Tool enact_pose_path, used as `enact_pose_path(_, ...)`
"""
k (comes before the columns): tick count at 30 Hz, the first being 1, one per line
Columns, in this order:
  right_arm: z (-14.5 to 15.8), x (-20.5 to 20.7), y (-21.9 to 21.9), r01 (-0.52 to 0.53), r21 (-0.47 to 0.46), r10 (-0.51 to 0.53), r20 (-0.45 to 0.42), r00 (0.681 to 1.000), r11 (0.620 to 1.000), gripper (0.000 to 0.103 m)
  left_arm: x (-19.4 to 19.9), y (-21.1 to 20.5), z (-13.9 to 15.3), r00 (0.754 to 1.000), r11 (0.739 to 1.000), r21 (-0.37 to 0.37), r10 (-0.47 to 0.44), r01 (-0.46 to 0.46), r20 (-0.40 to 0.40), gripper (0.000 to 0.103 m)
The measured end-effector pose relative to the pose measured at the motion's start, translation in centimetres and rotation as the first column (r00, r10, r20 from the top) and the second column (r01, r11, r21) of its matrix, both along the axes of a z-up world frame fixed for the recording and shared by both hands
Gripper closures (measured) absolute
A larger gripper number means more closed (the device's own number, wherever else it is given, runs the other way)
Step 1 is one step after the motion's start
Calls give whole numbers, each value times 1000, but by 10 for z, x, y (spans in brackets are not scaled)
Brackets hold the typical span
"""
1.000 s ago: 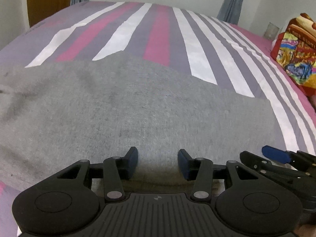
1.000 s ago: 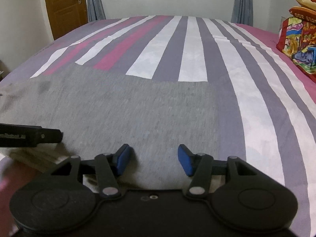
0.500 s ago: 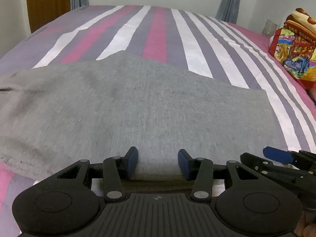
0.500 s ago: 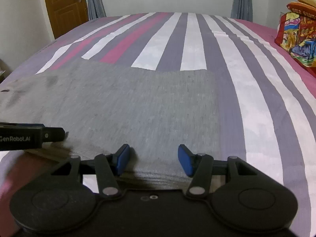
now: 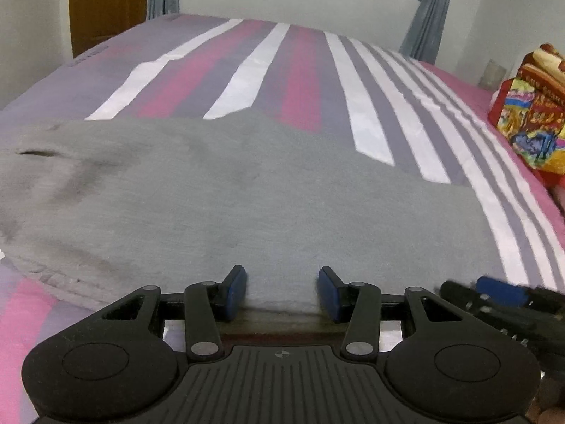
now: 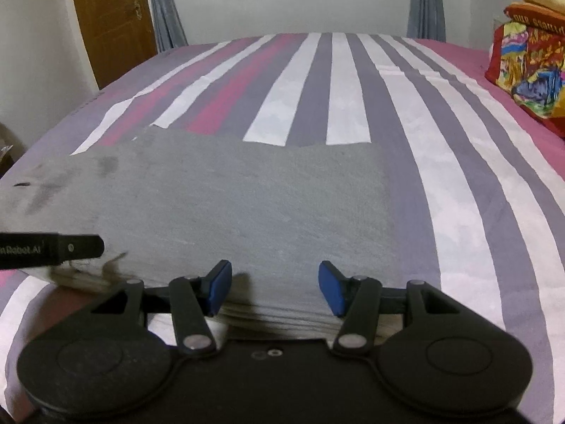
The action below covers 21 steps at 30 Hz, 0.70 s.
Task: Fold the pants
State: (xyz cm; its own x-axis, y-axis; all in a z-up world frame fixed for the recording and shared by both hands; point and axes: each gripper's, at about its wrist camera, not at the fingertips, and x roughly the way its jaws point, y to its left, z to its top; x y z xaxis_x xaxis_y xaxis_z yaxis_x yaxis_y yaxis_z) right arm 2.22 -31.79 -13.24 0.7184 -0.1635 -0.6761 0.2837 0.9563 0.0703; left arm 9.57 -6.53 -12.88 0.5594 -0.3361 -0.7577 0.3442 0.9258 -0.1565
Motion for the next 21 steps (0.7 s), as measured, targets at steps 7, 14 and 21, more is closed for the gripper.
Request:
enact_pose_path(7, -9, 7, 4, 8, -3, -8, -27, 1000, 1000, 40, -2, 9, -11, 1000, 1000, 2, 10, -10, -22, 52)
enact_pose_path(14, -2, 5, 15, -1, 16, 1, 2, 1000, 1000, 40, -8, 21, -3, 999, 999, 22, 47, -47, 8, 52)
enact_pose_path(21, 5, 16, 36, -48, 13, 48, 13, 999, 999, 40, -6, 43, 5, 996, 995, 60, 82, -84, 34, 52)
